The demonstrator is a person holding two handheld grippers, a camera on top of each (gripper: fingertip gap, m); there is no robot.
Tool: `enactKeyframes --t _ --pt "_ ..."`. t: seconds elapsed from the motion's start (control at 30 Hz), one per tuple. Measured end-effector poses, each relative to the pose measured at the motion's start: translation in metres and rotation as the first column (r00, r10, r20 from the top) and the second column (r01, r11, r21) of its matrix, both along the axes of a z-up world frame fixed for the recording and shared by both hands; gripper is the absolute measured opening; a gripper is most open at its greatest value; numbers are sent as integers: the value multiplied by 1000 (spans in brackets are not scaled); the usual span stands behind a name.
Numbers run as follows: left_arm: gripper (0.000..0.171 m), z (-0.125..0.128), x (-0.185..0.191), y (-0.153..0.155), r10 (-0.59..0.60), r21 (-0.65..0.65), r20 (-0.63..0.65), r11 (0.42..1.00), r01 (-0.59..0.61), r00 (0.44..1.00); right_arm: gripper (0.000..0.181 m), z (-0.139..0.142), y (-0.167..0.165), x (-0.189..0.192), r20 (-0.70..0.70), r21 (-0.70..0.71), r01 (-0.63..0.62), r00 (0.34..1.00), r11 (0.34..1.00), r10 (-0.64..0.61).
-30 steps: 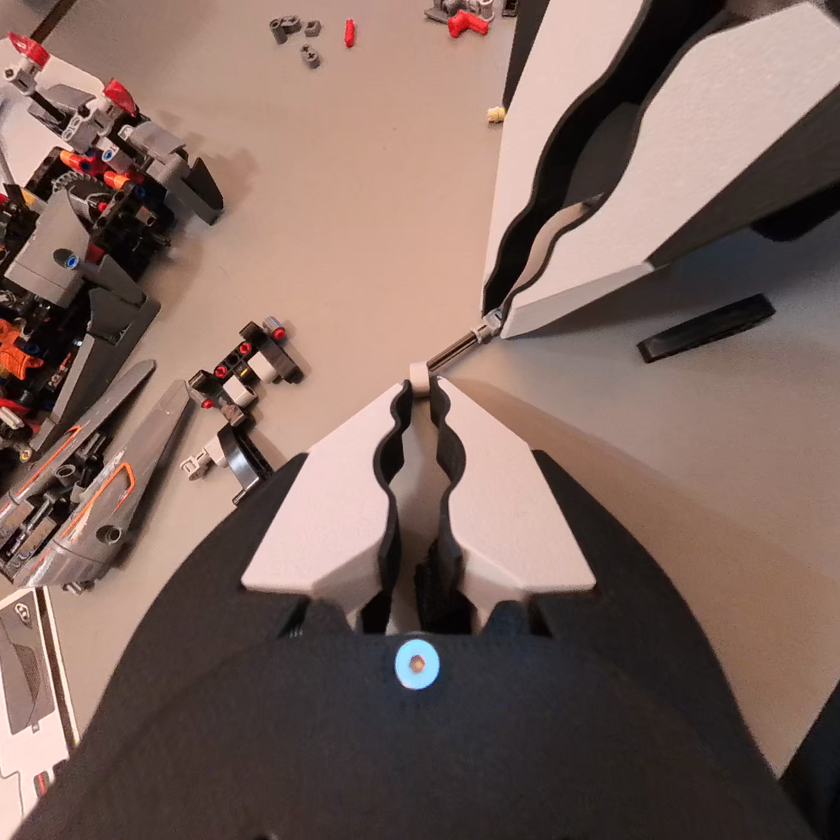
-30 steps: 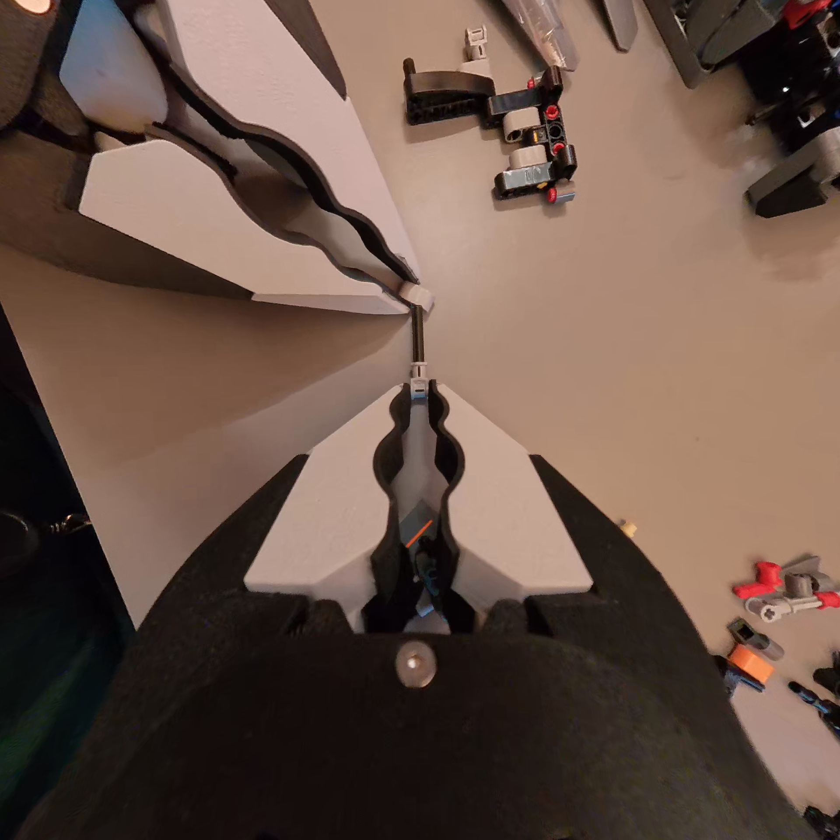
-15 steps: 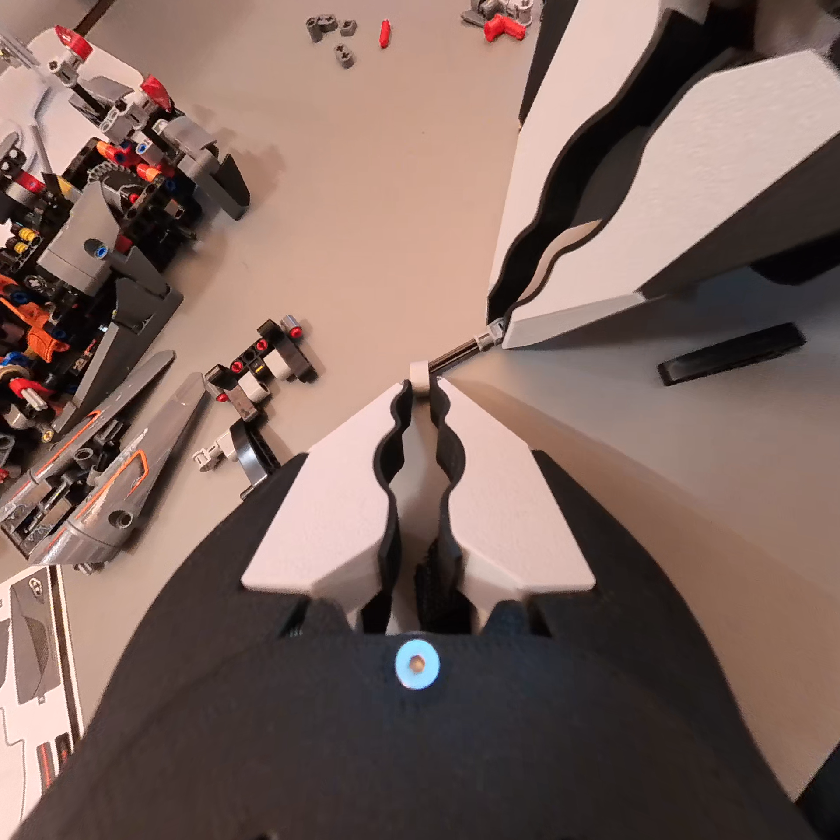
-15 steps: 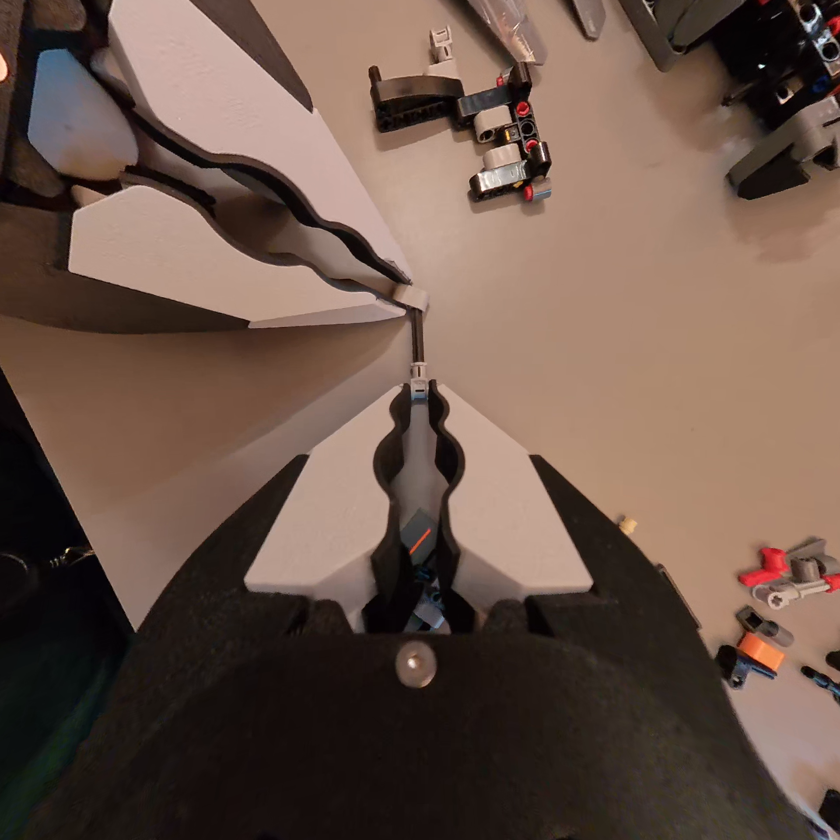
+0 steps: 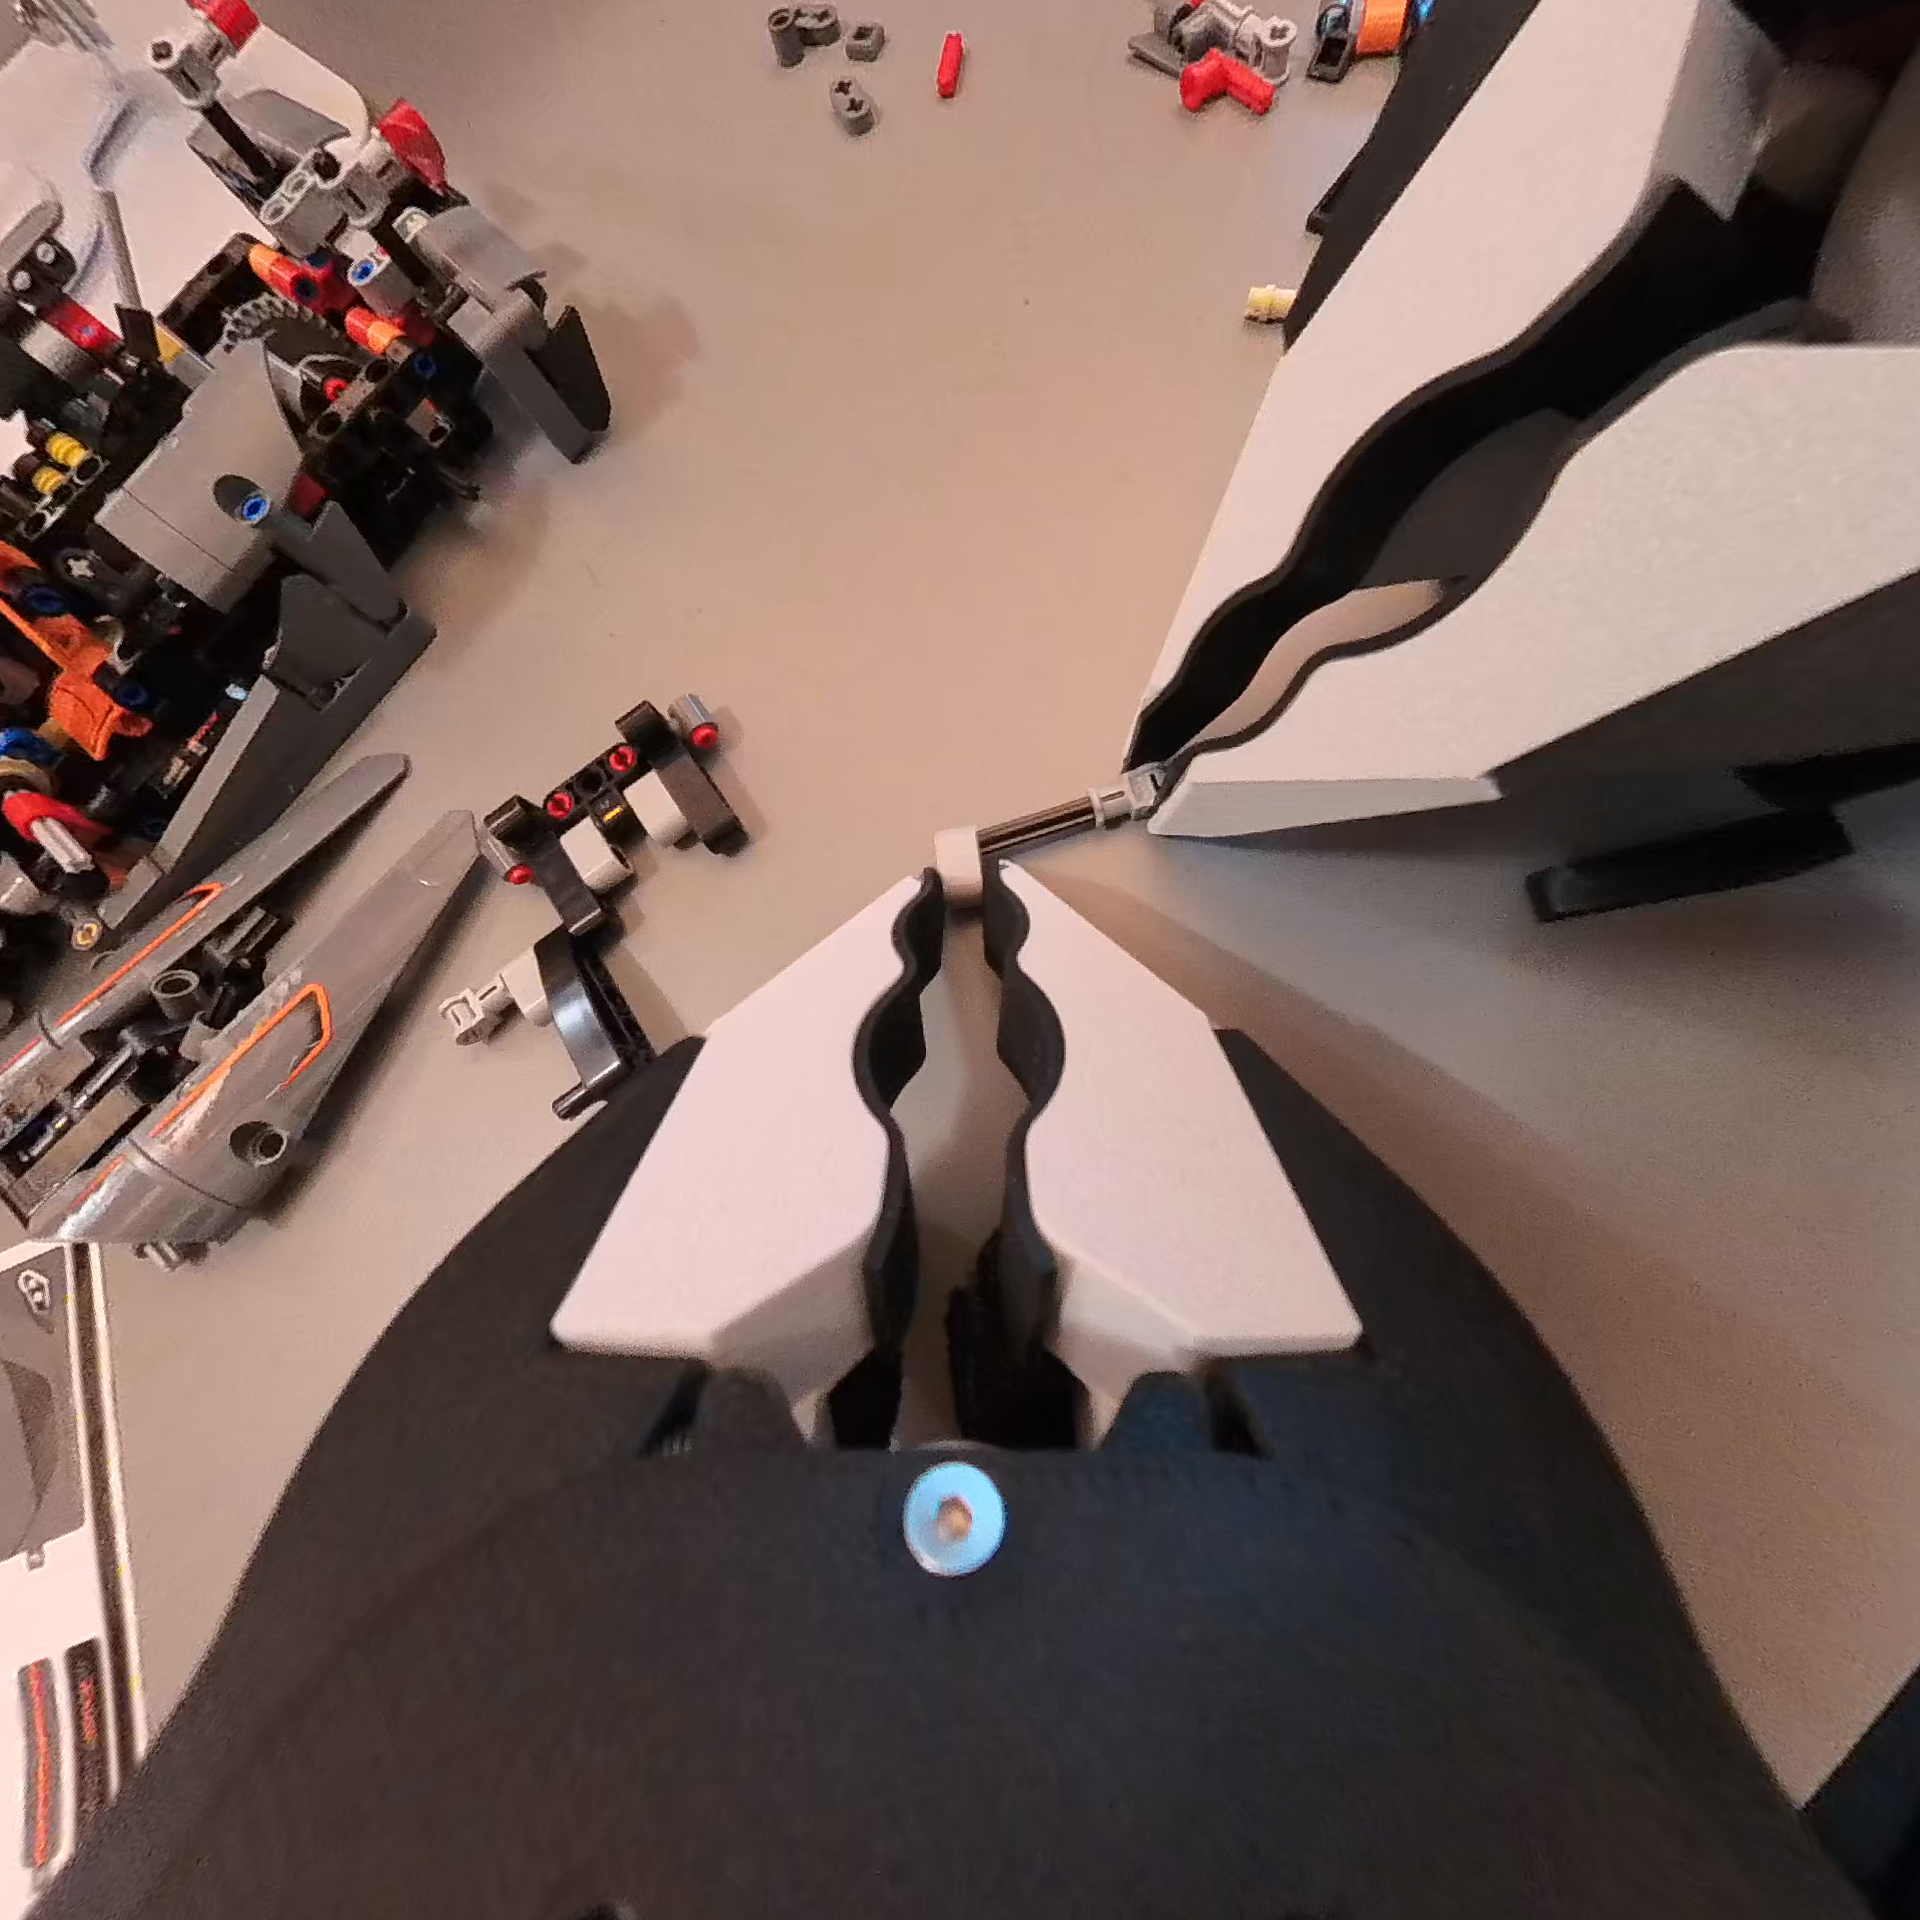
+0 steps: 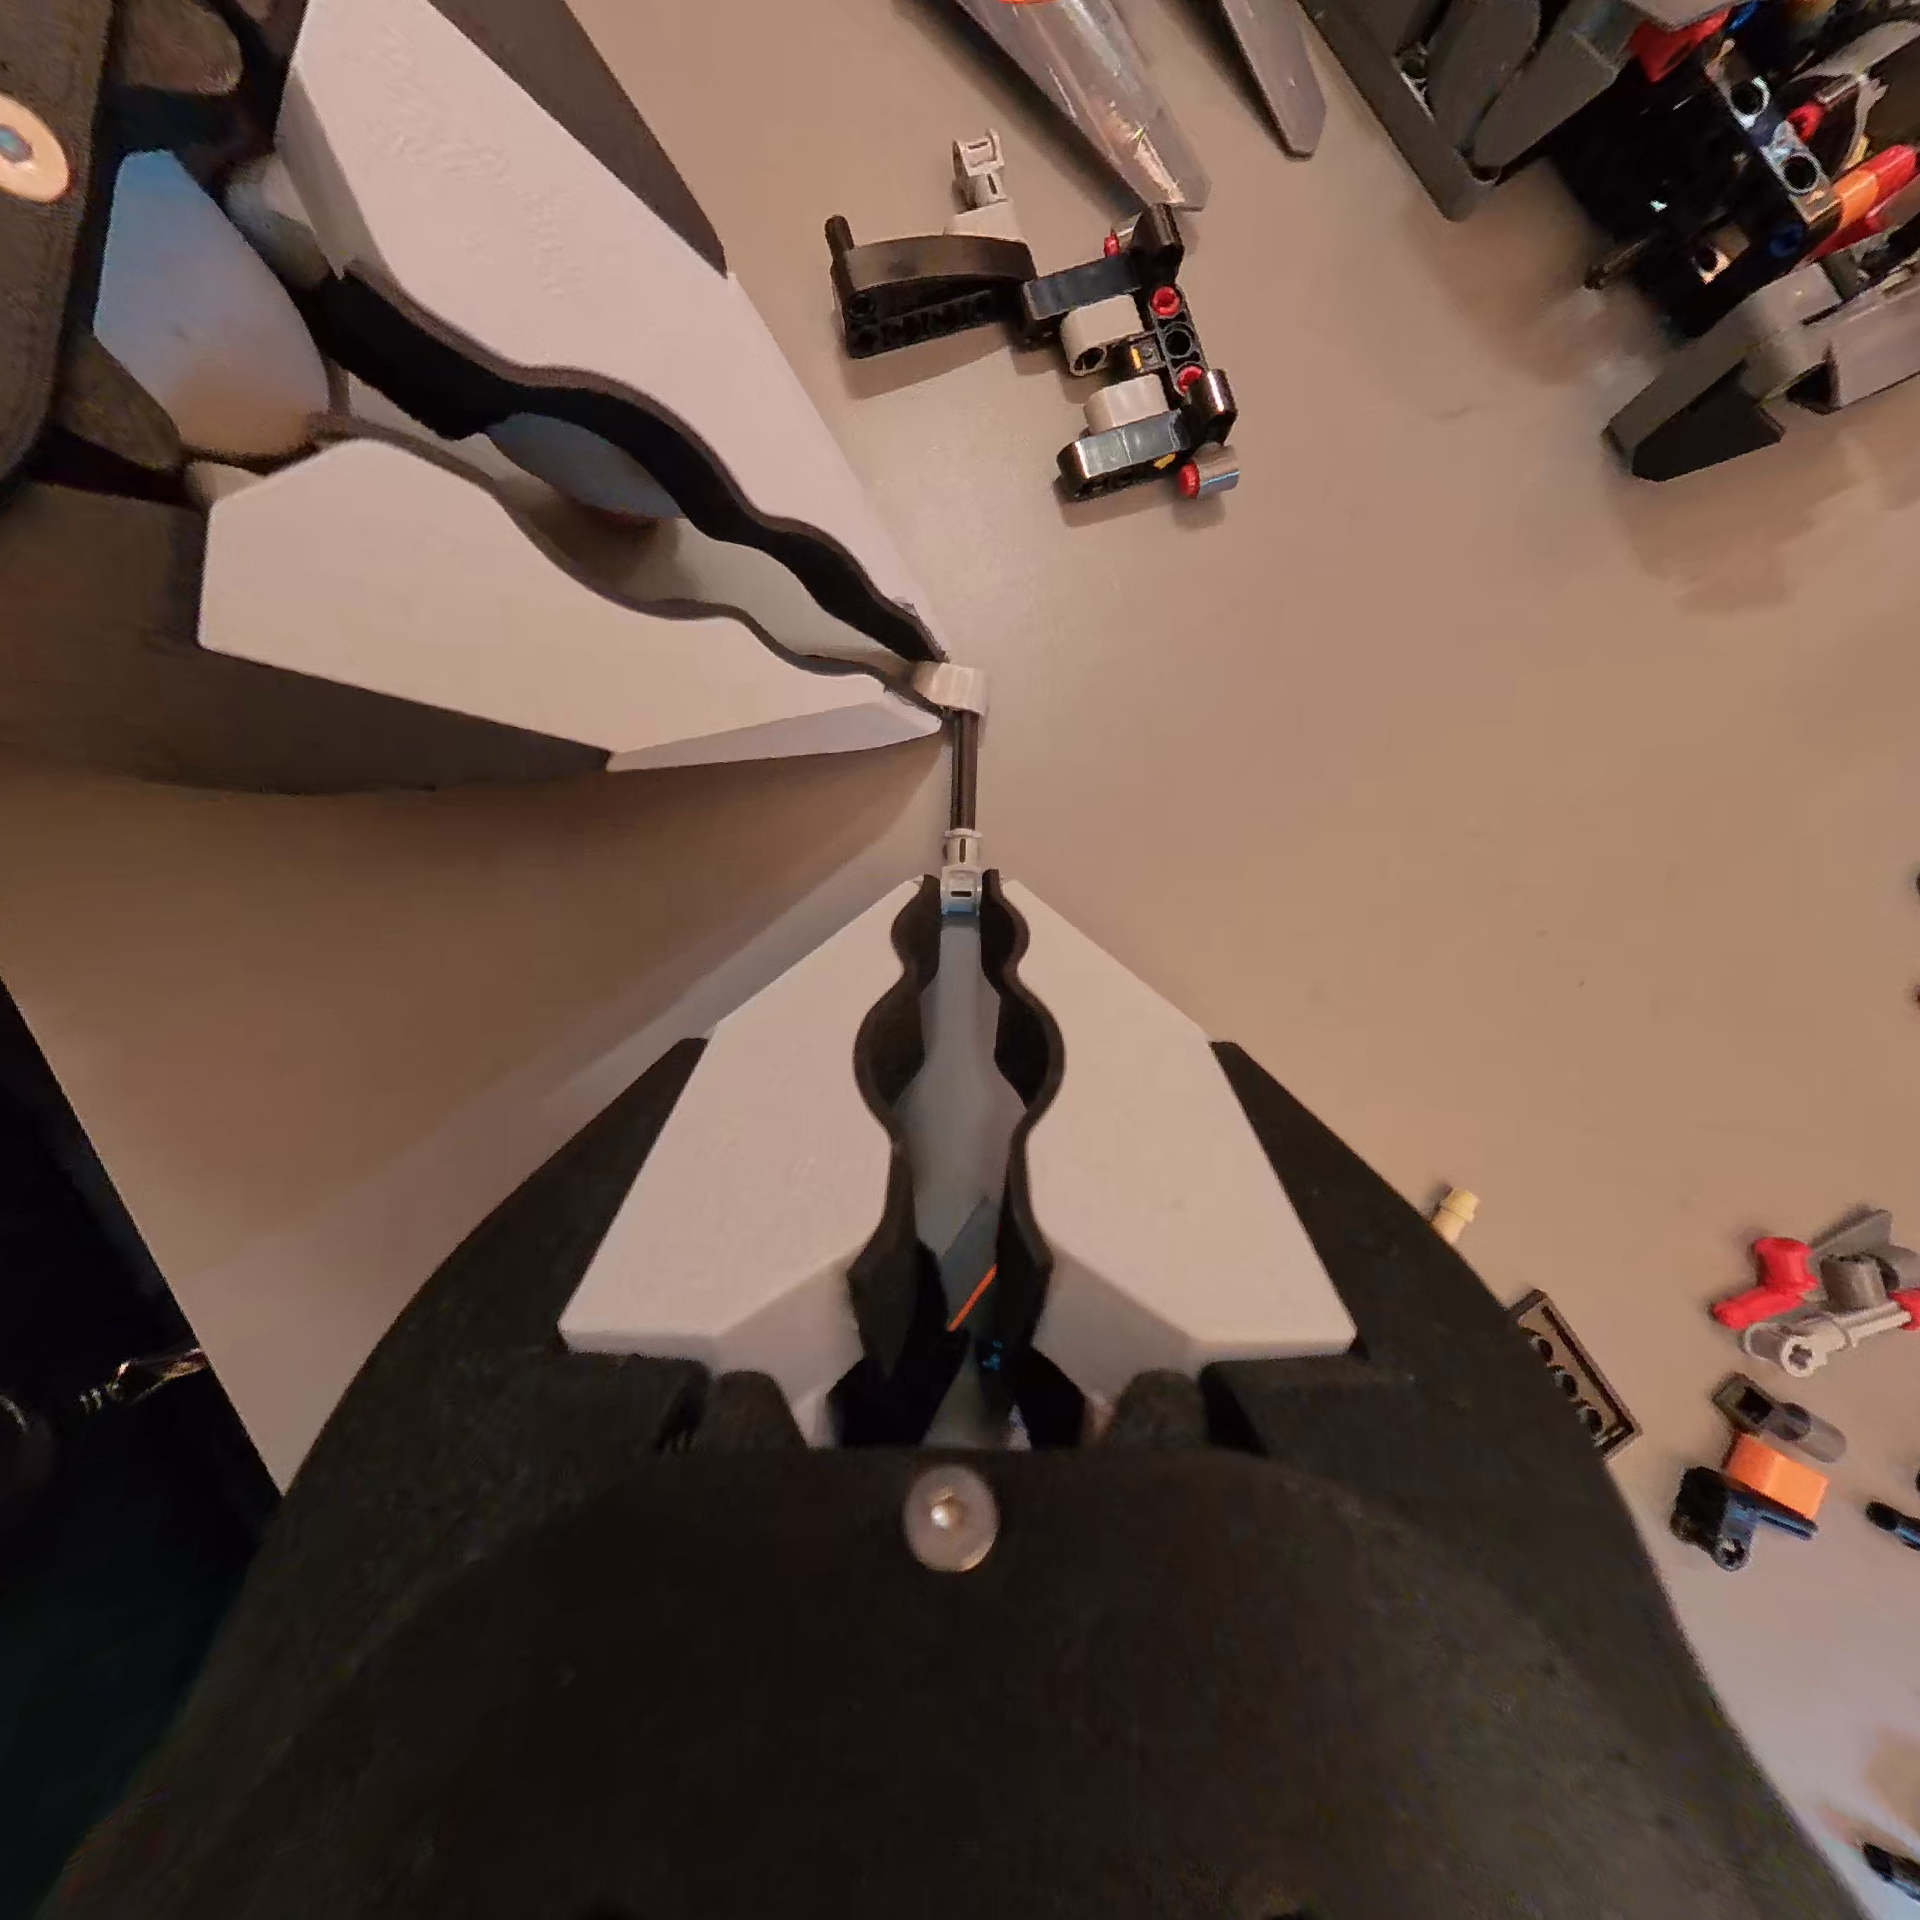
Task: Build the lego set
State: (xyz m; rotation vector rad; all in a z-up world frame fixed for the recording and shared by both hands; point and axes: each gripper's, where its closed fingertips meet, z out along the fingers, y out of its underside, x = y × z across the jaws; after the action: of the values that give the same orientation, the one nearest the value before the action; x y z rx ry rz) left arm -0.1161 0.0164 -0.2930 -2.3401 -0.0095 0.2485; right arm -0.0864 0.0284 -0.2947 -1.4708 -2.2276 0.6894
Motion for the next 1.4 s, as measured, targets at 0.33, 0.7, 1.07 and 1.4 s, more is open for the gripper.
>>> enactKeyframes --t 0.33,0.7,1.07,1.4 --pt "6 1 -3 -1 50 2 -25 999 -50 998 5 0 -3 -3 -28 -21 26 999 999 -27" --pt "5 3 -3 -1 75 31 58 997 -77 995 5 0 -3 -4 -60 -47 31 998 998 -33" --pt "5 1 0 1 16 4 -22 1000 -15 1000 5 0 -3 -6 -48 -50 -19 999 999 17" --pt "5 0 14 6 -57 -2 -22 998 57 998 5 0 -3 -8 -55 -65 -39 998 997 36"
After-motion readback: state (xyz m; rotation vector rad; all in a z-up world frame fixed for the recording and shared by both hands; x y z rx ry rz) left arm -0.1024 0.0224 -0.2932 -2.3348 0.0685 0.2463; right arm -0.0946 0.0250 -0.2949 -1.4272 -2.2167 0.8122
